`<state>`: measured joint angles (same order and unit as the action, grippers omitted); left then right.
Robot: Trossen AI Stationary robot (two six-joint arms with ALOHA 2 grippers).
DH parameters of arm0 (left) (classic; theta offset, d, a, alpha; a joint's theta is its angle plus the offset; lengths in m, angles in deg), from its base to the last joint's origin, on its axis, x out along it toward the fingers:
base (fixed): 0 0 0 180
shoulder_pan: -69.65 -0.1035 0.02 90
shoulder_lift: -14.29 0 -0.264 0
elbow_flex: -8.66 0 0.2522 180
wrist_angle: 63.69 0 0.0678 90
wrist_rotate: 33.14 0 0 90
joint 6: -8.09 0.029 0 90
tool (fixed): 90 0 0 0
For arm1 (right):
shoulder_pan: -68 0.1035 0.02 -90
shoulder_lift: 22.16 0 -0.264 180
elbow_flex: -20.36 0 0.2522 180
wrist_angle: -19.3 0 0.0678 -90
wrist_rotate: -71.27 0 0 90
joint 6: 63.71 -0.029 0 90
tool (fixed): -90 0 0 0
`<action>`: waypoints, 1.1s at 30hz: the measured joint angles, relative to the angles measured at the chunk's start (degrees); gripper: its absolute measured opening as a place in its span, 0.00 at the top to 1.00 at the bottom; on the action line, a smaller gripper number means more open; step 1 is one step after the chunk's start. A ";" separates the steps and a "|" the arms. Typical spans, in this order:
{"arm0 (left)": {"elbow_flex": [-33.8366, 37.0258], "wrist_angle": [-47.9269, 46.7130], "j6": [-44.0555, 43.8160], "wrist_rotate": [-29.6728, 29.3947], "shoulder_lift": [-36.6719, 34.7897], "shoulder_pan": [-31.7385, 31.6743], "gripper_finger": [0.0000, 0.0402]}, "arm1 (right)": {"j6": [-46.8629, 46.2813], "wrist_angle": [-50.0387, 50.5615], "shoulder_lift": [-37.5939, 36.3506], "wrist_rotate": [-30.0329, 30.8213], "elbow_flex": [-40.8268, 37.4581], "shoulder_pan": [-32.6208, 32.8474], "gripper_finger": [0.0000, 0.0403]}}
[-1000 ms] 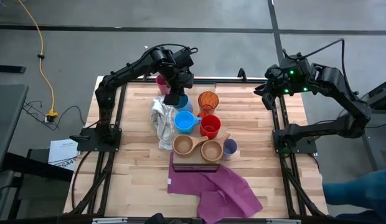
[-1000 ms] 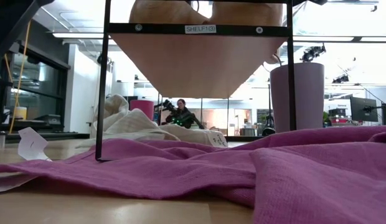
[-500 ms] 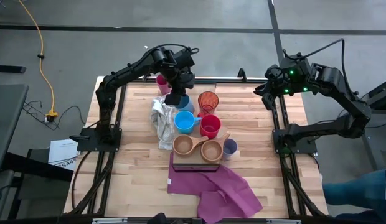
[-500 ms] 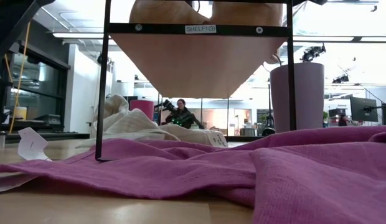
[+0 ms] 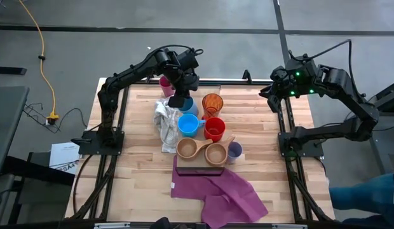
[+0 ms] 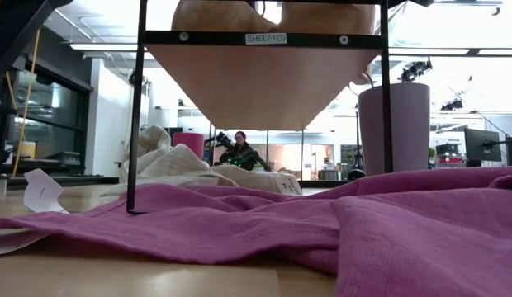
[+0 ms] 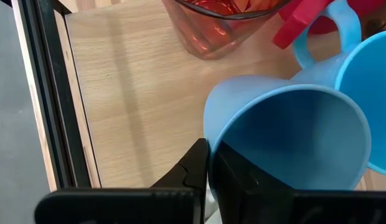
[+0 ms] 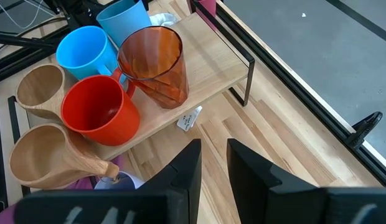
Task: Stack small to large cups/mugs on shelf
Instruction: Put the blue cup on the shelf
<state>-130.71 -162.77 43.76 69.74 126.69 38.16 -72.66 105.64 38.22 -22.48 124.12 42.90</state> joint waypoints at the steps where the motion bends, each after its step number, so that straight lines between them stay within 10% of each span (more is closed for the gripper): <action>1: 0.00 0.00 0.04 0.00 0.00 0.00 0.98 | 0.00 0.00 0.00 0.00 0.00 0.00 0.83; 33: 0.00 -2.54 -1.19 1.18 0.77 0.00 0.82 | 0.02 0.00 0.00 0.11 0.00 0.01 0.83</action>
<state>-130.71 -165.31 42.57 70.92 127.47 38.16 -72.63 105.64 38.22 -22.37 124.12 42.91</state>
